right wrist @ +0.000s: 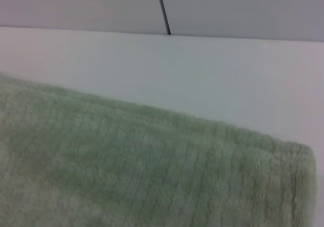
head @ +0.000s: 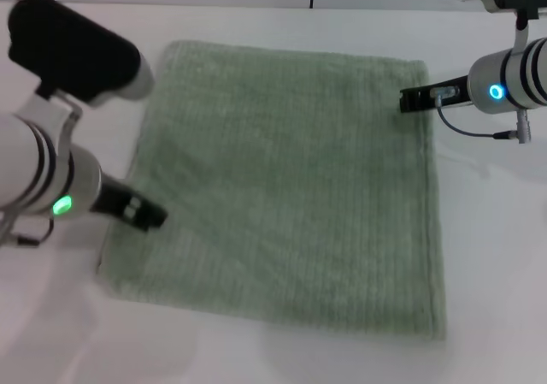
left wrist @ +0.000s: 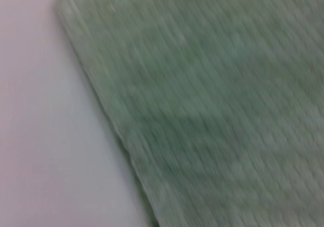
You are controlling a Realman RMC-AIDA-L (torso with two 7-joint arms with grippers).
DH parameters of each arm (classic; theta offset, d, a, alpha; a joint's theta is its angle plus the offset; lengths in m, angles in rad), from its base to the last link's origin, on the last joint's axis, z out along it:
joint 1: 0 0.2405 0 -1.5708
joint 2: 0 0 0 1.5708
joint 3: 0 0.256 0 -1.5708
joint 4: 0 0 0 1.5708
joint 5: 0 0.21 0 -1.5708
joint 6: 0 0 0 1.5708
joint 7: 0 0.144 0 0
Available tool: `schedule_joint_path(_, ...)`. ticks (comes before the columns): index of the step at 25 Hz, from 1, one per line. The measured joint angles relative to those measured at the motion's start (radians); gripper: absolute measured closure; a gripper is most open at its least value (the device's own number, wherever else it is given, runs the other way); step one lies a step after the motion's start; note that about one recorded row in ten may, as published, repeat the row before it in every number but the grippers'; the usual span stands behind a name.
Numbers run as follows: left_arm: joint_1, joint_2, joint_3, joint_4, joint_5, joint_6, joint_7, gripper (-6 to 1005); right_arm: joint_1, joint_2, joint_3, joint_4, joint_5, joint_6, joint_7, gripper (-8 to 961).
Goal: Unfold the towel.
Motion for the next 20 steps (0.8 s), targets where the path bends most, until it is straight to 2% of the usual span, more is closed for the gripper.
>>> schedule_joint_path(1,0.0,0.0,-0.012,-0.003,0.0,0.019,0.002,692,-0.002,0.0,0.001,0.009,0.0,0.0,0.0,948)
schedule_joint_path(4,-0.003,0.002,-0.08,0.018,0.0,0.195,0.075,585,-0.012,0.0,0.0,0.057,0.0,0.0,-0.004,948)
schedule_joint_path(6,-0.003,0.002,-0.08,0.018,0.0,0.195,0.075,514,-0.017,0.001,0.001,0.098,0.0,-0.001,-0.006,948)
schedule_joint_path(7,-0.013,0.001,-0.124,0.051,0.0,0.367,0.163,478,-0.022,0.001,0.001,0.125,0.0,-0.002,-0.006,948)
schedule_joint_path(10,0.003,-0.002,-0.14,0.073,0.0,0.572,0.233,250,-0.047,0.001,0.004,0.219,0.0,-0.025,-0.007,948)
schedule_joint_path(11,0.025,-0.005,-0.141,0.097,0.0,0.747,0.269,230,-0.055,0.002,0.003,0.246,0.0,-0.035,-0.008,948)
schedule_joint_path(12,0.038,-0.006,-0.14,0.112,0.0,0.835,0.283,211,-0.065,0.002,0.0,0.282,0.0,-0.052,-0.008,948)
schedule_joint_path(16,0.099,-0.011,-0.118,0.237,-0.002,1.364,0.357,132,-0.114,0.007,-0.014,0.398,0.02,-0.128,-0.04,948)
schedule_joint_path(20,0.125,-0.013,-0.079,0.472,-0.026,1.916,0.381,135,-0.226,0.01,-0.111,0.527,0.143,-0.316,-0.171,947)
